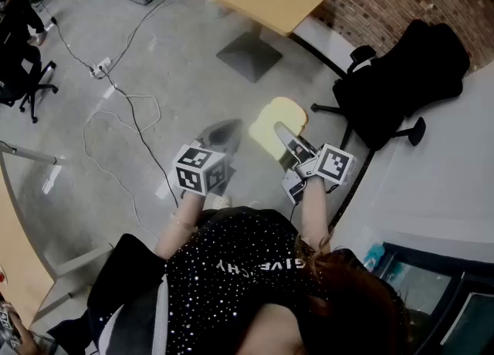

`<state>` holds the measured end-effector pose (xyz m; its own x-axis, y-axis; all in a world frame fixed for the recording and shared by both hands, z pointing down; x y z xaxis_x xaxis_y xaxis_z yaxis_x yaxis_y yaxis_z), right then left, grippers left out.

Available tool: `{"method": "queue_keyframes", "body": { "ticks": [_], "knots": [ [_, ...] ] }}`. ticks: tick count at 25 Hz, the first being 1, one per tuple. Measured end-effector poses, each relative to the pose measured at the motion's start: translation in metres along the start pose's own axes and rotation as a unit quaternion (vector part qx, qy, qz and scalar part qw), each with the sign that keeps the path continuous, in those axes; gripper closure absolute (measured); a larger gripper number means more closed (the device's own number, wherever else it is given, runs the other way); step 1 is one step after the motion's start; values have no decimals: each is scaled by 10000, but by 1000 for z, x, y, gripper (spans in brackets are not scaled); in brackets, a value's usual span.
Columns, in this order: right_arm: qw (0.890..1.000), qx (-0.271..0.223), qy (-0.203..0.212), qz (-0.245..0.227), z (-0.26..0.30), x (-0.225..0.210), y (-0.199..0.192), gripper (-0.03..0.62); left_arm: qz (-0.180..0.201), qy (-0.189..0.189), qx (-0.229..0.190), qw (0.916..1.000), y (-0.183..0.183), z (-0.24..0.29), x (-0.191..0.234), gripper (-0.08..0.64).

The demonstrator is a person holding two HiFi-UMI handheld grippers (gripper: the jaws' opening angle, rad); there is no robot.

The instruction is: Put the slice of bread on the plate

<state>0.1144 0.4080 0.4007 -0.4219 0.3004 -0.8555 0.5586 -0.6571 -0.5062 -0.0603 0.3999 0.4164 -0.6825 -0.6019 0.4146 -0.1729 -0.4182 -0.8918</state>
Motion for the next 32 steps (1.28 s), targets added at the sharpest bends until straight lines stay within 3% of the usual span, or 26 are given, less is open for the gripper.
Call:
{"method": "queue_keyframes", "body": {
  "ticks": [10,14,17,22,32],
  "knots": [
    [9998,-58,-132,120,11,-5,-7,500,-176,-57,126,9997,-6,0,26,549],
    [9999,29,-112,109,23,-21,0,500,-278,70,100,9995,-21,12,38,549],
    [9997,122,-109,197,50,-25,11,500,-283,173,142,9993,-12,22,60,549],
    [9997,157,-87,161,96,-38,47,500,-284,260,121,9992,16,54,99,549],
    [9993,293,-54,230,158,-91,162,500,108,629,111,9979,79,161,140,549]
  ]
}}
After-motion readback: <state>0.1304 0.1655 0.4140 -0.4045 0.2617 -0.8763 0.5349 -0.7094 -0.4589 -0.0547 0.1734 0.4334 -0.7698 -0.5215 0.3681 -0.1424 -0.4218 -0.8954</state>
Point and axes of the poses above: the fingertips, and each gripper's own axes: z forward along the fingers, x to its left, y out of its top, the point moved 6 cm from there along -z, backward along the fingers
